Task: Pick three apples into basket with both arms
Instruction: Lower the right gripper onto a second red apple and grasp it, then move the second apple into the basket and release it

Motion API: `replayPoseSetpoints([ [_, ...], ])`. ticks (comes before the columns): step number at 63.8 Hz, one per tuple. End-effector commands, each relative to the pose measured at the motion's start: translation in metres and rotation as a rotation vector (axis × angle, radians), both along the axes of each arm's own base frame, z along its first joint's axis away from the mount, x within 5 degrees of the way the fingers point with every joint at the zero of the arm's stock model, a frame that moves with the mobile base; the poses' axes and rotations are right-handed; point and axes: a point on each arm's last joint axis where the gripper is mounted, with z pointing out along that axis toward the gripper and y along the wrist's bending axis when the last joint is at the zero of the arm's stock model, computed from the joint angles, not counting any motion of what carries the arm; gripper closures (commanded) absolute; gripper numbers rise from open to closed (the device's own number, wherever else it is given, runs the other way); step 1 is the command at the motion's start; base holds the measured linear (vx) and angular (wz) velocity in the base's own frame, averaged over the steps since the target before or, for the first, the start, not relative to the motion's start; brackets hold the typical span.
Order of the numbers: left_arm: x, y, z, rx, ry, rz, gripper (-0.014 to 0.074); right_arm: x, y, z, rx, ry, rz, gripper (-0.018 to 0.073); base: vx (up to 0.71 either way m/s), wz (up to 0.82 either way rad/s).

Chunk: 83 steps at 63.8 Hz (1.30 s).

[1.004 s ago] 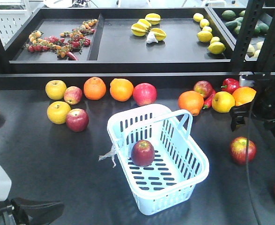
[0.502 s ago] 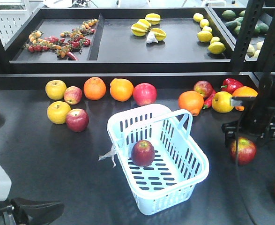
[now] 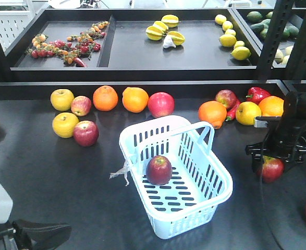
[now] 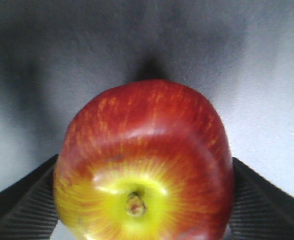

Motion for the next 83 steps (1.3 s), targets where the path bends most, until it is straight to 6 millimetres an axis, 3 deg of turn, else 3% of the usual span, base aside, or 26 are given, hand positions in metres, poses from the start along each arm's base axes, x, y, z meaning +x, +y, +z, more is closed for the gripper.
replayPoseSetpoints([
  [1, 0.004, -0.001, 0.011, -0.046, -0.044, 0.033, 0.0603, 0.006, -0.001, 0.056, -0.005, -0.135, 0.007, 0.0367, 0.0, 0.0],
  [14, 0.004, -0.001, 0.011, -0.046, -0.044, 0.033, 0.0603, -0.004, 0.007, 0.116, 0.052, -0.236, 0.044, 0.0573, 0.0, 0.0],
  [34, 0.004, -0.001, 0.011, -0.047, -0.042, 0.032, 0.0603, -0.052, 0.035, 0.215, 0.267, -0.316, 0.144, 0.0564, 0.0, 0.0],
  [41, 0.004, -0.001, 0.011, -0.047, -0.043, 0.033, 0.0603, -0.067, 0.046, 0.238, 0.329, -0.371, 0.148, 0.0564, 0.0, 0.0],
  [50, 0.005, -0.001, 0.012, -0.048, -0.047, 0.035, 0.0603, -0.095, 0.062, 0.236, 0.352, -0.33, 0.168, 0.0564, 0.0, 0.0],
  [64, 0.005, -0.001, 0.012, -0.052, -0.056, 0.044, 0.0603, -0.132, 0.11, 0.206, 0.416, -0.267, 0.292, 0.0564, 0.0, 0.0],
  [72, 0.006, 0.0, 0.013, -0.055, -0.063, 0.05, 0.0603, -0.139, 0.138, 0.192, 0.429, -0.287, 0.333, 0.0564, 0.0, 0.0],
  [83, 0.006, 0.0, 0.013, -0.055, -0.064, 0.05, 0.0603, -0.133, 0.177, 0.18, 0.417, -0.367, 0.406, 0.056, 0.0, 0.0],
])
